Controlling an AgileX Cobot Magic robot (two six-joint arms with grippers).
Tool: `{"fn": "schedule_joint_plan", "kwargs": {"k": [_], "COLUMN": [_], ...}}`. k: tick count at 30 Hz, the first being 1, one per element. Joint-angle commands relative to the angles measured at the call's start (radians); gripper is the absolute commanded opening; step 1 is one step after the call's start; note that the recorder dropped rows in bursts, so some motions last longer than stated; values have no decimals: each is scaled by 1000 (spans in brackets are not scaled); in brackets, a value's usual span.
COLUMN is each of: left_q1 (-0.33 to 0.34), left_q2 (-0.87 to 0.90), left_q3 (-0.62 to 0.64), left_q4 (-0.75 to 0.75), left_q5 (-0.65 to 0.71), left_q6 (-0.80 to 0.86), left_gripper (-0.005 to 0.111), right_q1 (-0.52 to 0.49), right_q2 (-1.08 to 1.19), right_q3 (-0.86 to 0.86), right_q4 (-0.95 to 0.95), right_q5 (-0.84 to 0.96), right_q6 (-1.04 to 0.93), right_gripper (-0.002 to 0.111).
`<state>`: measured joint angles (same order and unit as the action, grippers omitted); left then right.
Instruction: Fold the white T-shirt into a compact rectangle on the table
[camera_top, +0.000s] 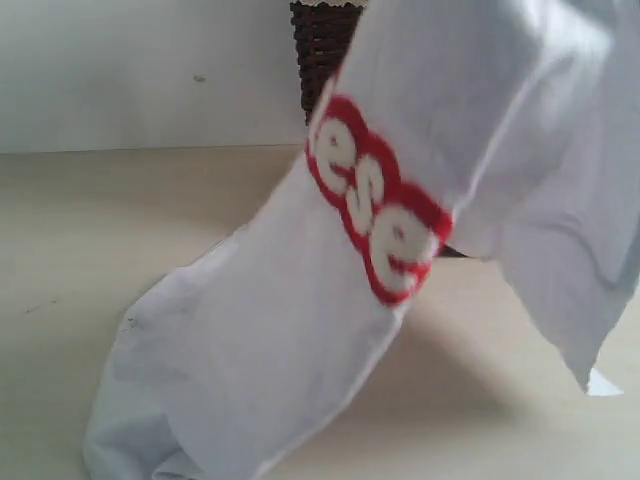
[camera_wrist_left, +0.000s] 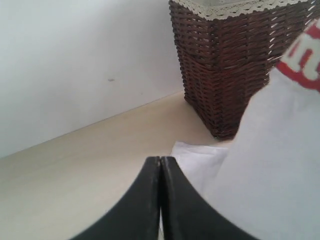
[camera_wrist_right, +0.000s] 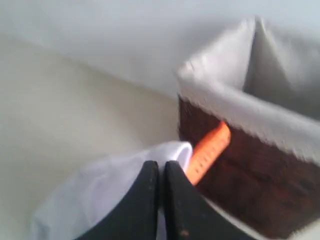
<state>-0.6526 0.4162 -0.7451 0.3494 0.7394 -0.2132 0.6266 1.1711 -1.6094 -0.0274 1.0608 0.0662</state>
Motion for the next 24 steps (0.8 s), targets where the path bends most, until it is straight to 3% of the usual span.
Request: {"fn": "schedule_joint_plan", "kwargs": {"k": [1, 6, 11, 18, 24], "left_q1": [2, 2, 2, 2, 2], "left_q2": [-7, -9, -11, -85, -121], "left_q3": [3, 40, 154, 311, 509], "left_q4": [6, -5, -176, -328, -343], "left_q5": [6, 53, 77, -231, -509], "left_q6": [-7, -7, 3, -6, -135], "left_gripper": [0, 0, 0, 0, 0], "right_q1": [0, 0, 0, 0, 0], "right_q2": [161, 164, 48, -49, -8], "right_q3": [246, 249, 206, 284, 534], "right_q4": [-130, -78, -96, -240, -302], "right_q5": [160, 160, 160, 160, 160], "right_q6": [59, 59, 59, 110, 120], "right_gripper": [0, 0, 0, 0, 0]}}
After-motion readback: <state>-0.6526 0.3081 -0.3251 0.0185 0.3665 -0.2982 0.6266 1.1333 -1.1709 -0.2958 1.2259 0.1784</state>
